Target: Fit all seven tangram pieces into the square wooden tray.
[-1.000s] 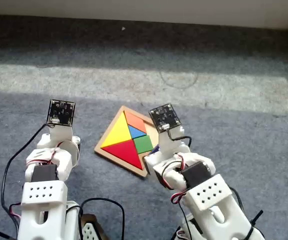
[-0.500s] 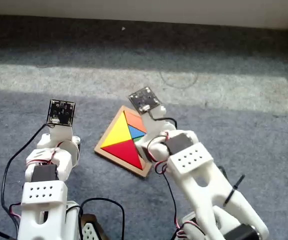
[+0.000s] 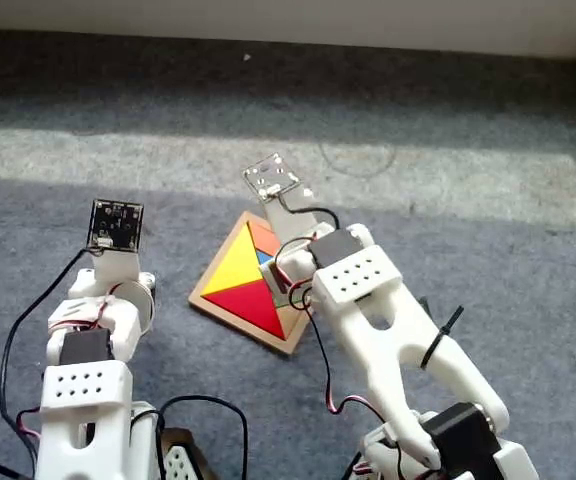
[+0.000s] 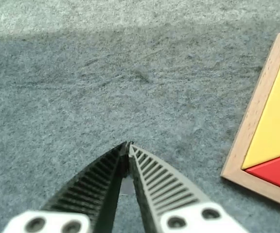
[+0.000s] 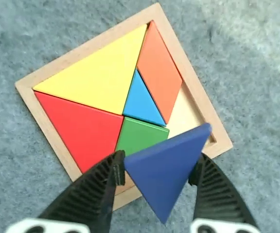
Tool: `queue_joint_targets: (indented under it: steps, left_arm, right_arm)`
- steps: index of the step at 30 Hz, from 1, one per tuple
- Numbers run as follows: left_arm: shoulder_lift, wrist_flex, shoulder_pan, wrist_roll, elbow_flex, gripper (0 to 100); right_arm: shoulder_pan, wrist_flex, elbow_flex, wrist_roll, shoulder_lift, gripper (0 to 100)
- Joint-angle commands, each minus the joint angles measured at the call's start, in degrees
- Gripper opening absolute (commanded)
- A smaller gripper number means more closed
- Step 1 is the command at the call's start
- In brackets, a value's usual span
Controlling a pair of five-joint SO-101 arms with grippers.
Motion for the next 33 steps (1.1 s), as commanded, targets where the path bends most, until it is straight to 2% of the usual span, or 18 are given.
queue_joint_targets:
  steps: [1, 8, 13, 17, 23, 26, 33]
  left_arm:
    - [-0.92, -1.05, -0.84, 0.44, -1.54, 3]
    - [-0.92, -1.05, -0.84, 0.44, -1.54, 3]
    - [-0.92, -1.05, -0.84, 0.44, -1.54, 3]
    - [-0.92, -0.97, -0.84, 0.35, -1.54, 3]
    - [-0.92, -0.97, -0.84, 0.35, -1.45, 3]
    - [-0.92, -0.97, -0.84, 0.35, -1.45, 3]
    - [-0.92, -0.97, -0.66, 0.26, -1.36, 3]
  right_arm:
    - [0.84, 2.51, -5.93, 0.7, 0.04, 17.7]
    - [2.15, -1.1, -6.29, 0.79, 7.69, 18.2]
    - [3.03, 3.38, -12.35, 0.62, 12.53, 29.4]
    - [3.3, 6.9, -15.87, 0.62, 12.7, 29.7]
    - [2.95, 6.64, -15.87, 0.97, 12.97, 29.7]
    - [2.24, 6.64, -15.25, 5.01, 13.14, 29.7]
    - [0.57, -3.47, -6.64, 9.32, 13.23, 29.6]
